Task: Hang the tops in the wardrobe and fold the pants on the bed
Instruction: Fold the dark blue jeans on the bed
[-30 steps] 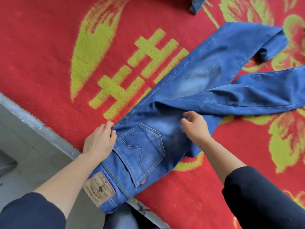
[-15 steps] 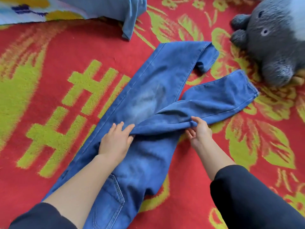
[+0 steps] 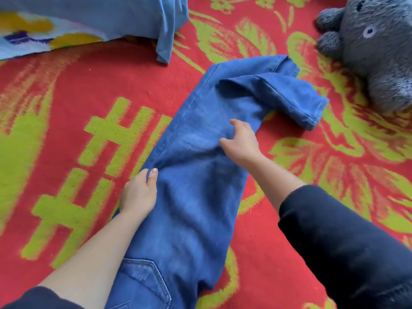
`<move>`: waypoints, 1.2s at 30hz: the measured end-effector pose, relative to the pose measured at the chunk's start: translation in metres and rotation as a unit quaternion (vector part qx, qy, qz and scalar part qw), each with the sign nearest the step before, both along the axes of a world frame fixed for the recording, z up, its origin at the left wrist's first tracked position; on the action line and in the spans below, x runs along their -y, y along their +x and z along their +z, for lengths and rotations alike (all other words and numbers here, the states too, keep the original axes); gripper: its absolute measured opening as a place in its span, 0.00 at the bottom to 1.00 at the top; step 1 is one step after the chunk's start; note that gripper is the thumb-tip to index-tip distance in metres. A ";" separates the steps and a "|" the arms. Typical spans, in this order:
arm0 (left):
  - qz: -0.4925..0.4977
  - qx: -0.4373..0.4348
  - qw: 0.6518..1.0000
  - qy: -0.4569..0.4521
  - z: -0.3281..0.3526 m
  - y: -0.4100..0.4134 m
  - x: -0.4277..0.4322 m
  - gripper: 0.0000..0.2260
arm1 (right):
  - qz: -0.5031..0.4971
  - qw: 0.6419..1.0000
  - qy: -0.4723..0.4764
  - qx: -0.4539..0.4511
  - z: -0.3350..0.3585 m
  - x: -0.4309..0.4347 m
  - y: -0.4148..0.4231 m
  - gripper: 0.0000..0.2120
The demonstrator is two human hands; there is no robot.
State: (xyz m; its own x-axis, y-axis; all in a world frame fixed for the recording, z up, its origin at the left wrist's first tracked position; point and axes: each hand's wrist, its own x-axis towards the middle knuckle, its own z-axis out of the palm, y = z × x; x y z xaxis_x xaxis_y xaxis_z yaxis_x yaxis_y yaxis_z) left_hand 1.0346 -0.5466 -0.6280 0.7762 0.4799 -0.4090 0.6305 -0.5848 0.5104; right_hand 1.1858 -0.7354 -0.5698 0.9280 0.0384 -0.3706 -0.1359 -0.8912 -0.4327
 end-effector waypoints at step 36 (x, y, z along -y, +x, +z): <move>-0.162 -0.396 0.881 -0.202 0.052 -0.048 0.005 0.04 | 0.026 0.803 -0.026 -0.595 0.003 0.107 -0.134 0.13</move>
State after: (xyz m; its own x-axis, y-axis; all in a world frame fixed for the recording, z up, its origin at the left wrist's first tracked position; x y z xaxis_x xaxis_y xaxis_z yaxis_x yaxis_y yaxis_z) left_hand 0.9865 -0.5516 -0.5756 0.2395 -0.0235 -0.9706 0.7161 -0.6708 0.1929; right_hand 1.0514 -0.8424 -0.5663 -0.0879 0.0218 -0.9959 -0.3880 -0.9215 0.0141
